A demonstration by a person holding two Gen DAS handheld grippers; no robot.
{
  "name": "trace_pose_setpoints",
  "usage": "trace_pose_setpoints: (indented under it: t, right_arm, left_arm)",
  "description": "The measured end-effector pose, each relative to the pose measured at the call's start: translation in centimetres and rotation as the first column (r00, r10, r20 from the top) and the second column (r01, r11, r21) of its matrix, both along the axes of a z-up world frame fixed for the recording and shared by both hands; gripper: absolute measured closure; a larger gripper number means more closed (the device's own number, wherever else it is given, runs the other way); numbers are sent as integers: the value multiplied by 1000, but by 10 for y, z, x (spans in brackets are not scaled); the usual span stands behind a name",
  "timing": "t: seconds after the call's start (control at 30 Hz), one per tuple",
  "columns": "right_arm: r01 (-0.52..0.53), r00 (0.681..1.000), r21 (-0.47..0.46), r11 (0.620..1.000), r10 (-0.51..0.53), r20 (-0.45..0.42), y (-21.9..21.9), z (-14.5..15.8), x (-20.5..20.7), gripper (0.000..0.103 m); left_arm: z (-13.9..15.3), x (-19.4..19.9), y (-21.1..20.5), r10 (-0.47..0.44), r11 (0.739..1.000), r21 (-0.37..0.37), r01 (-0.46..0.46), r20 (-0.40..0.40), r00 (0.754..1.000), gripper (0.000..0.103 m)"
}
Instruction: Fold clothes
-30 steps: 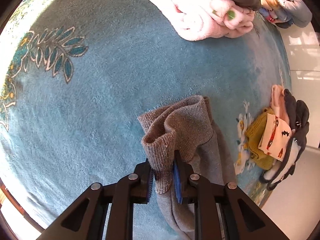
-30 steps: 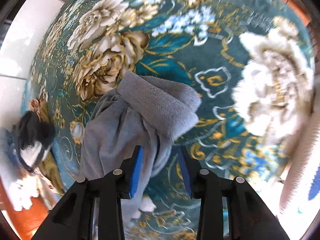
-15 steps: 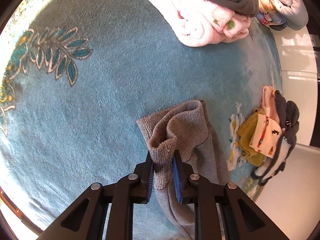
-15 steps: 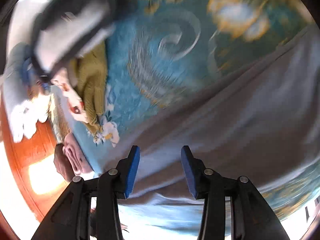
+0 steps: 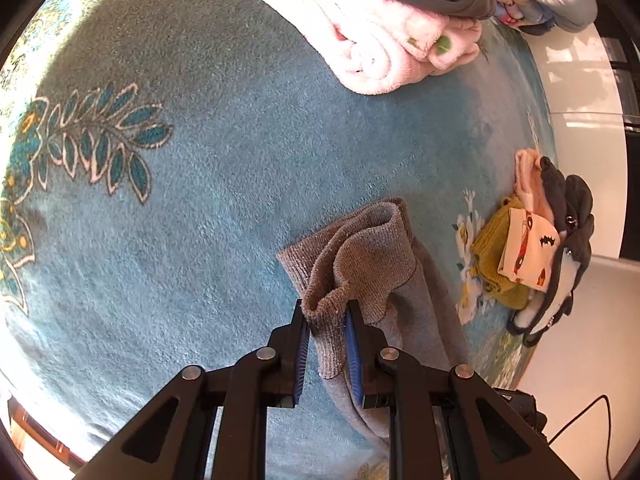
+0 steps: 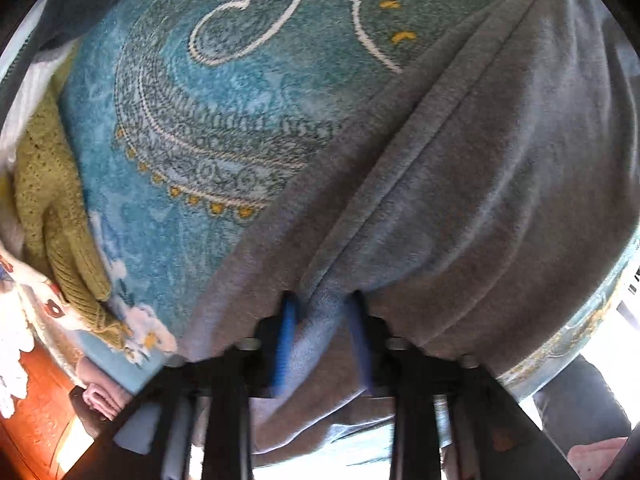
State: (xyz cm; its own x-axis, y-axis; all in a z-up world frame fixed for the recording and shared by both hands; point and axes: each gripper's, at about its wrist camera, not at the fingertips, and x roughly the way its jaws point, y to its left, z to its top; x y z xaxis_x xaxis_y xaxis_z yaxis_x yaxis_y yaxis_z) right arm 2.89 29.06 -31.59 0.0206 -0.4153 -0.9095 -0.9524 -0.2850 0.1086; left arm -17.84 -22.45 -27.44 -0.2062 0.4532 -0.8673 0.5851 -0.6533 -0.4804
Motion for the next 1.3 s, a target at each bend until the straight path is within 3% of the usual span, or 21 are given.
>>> trace_pose_setpoints:
  t: [0.17,0.27,0.4,0.57,0.73,0.83,0.9,1.0,1.1,1.13,1.2,1.27,1.3]
  right_arm:
    - [-25,999,3,1000,25,-39,3,14,8,94]
    - [-40,997,5,999,41,-63,4,23,13,94]
    - [-118,985,15,993,119,-127,10,46,10,99]
    - [-124,986,5,992,124,-116,11,46,-3,99]
    - [-102,964,30,994,106,-243,4,61,-20,99]
    - [-81,954,59,995,95,-284,12,56,-30,99]
    - [-76,966,23,997,79,-247,9,37,-32,99]
    - [-56,976,-28,998,49,-214,3,15,-31,95]
    - [-40,967,-15,999,35,-251,2,12,-31,91]
    - [-39,962,-15,999,33,-270,2,15,-30,74]
    - [-46,947,-11,999,40,-318,3,24,-29,56]
    - [-69,924,0,998,64,-377,0,37,-30,56]
    - [-94,917,14,995,92,-389,-1,42,-32,56]
  left_arm:
    - [6,0,0,-28,999,-26,27,-35,999,84]
    - [6,-3,5,-54,998,-24,52,-52,997,90]
    - [16,-5,6,-58,998,-29,56,-103,993,93]
    - [30,-6,5,-54,998,-30,49,-176,983,94]
    - [42,-9,4,-50,999,-32,43,-243,969,94]
    - [19,-14,3,-42,999,-31,37,-185,982,94]
    - [-2,-14,0,-27,999,-22,24,-130,991,94]
    - [-13,-10,-5,2,1000,-2,-2,-107,994,94]
    - [-11,-7,-9,21,1000,12,-20,-104,994,85]
    - [-9,-5,-10,28,1000,10,-27,-101,995,81]
    - [-5,1,-13,44,999,1,-44,-104,994,49]
    - [-7,11,-15,82,996,41,-78,-122,989,37]
    - [-10,13,-15,96,993,74,-88,-122,988,36]
